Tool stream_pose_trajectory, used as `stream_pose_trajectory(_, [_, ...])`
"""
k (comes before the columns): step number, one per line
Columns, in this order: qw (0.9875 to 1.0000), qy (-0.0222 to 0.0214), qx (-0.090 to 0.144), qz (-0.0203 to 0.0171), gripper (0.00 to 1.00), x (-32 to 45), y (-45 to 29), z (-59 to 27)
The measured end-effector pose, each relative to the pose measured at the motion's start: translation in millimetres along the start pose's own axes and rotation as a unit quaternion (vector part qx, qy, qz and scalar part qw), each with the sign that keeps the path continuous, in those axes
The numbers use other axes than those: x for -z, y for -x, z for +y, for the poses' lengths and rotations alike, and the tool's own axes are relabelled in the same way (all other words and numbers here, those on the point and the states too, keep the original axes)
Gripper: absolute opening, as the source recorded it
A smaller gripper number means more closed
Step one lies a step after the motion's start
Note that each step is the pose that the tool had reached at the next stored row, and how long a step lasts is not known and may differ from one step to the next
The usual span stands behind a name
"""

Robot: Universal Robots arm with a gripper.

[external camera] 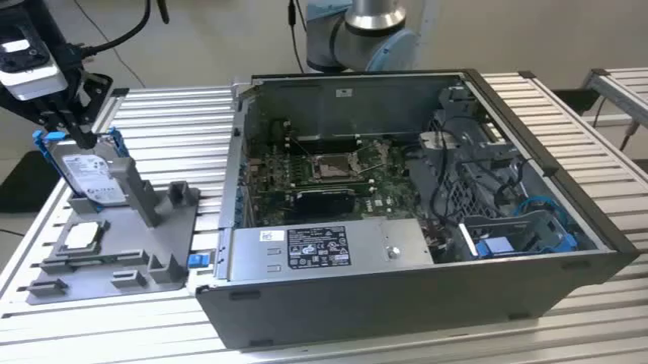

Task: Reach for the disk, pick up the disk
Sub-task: 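Reach for the disk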

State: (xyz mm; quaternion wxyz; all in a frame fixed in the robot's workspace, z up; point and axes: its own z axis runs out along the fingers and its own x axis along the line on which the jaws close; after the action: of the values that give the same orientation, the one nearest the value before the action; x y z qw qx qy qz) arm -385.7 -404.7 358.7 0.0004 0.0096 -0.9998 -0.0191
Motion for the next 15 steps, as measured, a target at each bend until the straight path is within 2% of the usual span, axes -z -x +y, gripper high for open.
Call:
stream_pose_trajectory(12, [1.0, 0.0, 0.0, 0.0, 0.0, 0.0, 0.0, 0.0])
stream_pose_trajectory(15, [1.0, 0.0001, 0.0, 0.0, 0.0, -0.2, -0.1, 2.6])
